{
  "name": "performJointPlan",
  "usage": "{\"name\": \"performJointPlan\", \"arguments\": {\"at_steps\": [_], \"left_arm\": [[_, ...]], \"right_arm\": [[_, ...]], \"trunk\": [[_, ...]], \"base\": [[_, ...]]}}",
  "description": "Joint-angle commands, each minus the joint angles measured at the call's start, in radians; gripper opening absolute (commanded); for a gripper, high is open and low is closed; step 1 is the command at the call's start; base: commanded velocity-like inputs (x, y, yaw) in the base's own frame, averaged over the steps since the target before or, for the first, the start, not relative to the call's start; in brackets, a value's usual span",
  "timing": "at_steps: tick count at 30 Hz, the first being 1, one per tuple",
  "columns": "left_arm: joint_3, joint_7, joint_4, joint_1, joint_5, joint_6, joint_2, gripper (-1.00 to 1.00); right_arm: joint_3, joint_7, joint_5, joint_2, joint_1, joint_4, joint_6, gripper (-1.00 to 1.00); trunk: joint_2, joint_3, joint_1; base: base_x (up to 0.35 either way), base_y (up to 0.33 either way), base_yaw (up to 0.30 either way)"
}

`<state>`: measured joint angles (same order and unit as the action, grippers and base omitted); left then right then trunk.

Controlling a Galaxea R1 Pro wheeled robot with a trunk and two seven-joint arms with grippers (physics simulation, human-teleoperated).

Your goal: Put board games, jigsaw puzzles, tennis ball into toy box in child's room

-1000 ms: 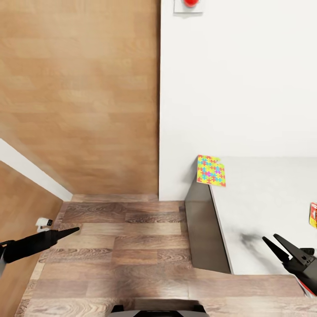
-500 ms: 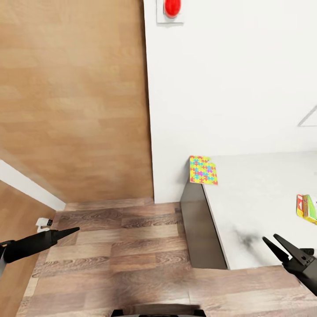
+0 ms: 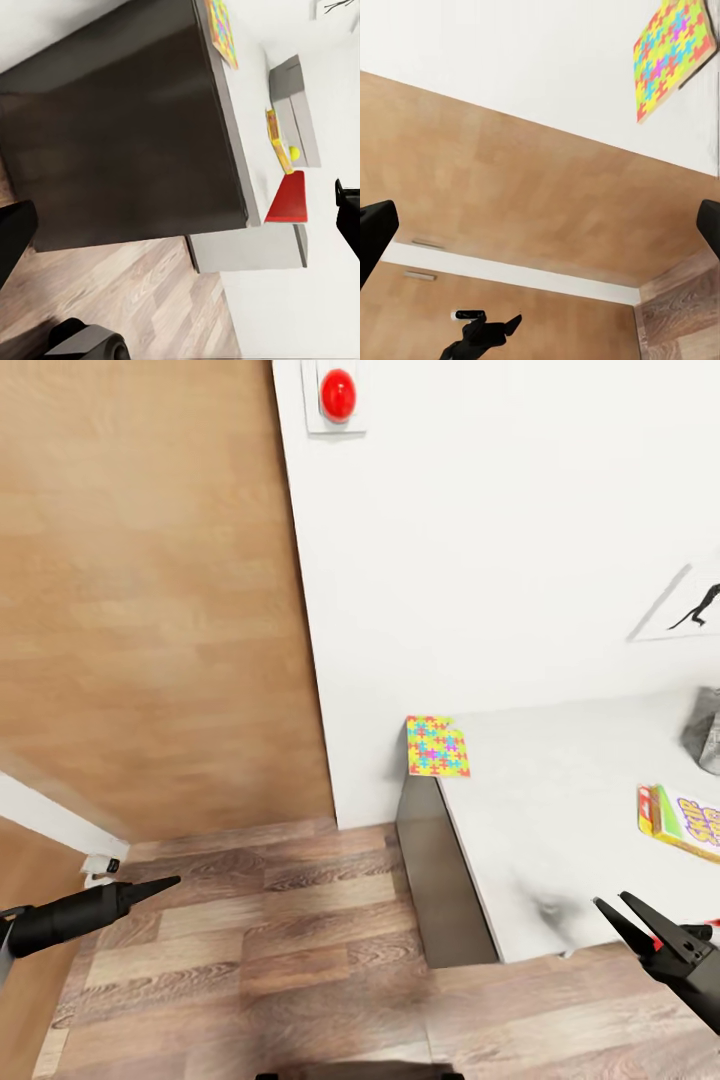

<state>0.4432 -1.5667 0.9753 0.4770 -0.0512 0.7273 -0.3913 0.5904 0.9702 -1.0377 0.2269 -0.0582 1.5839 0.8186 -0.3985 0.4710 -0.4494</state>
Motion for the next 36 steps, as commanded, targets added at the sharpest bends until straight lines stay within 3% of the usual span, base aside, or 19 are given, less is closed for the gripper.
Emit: {"name": "performJointPlan", "arguments": {"at_steps": [1, 12, 27, 36], "left_arm": [[0.0, -0.004, 0.0, 0.0, 0.001, 0.011, 0.0, 1.0], [0.0, -0.004, 0.0, 0.001, 0.001, 0.011, 0.0, 1.0], [0.0, -0.004, 0.0, 0.0, 0.001, 0.011, 0.0, 1.0], [0.0, -0.004, 0.0, 0.0, 0.001, 0.011, 0.0, 1.0]], "right_arm": [[0.0, -0.001, -0.004, 0.0, 0.0, 0.001, 0.005, 1.0], [0.0, -0.001, -0.004, 0.0, 0.0, 0.0, 0.005, 1.0], [0.0, -0.001, -0.002, -0.004, 0.0, 0.0, 0.005, 1.0], [0.0, -0.001, -0.002, -0.004, 0.0, -0.002, 0.002, 1.0]], "trunk": [[-0.002, 0.0, -0.001], [-0.002, -0.017, -0.001], [-0.002, -0.04, -0.001], [-0.002, -0.053, -0.001]], "base": [[0.0, 0.003, -0.173], [0.0, 0.034, -0.173], [0.0, 0.18, -0.174], [0.0, 0.045, -0.174]]}}
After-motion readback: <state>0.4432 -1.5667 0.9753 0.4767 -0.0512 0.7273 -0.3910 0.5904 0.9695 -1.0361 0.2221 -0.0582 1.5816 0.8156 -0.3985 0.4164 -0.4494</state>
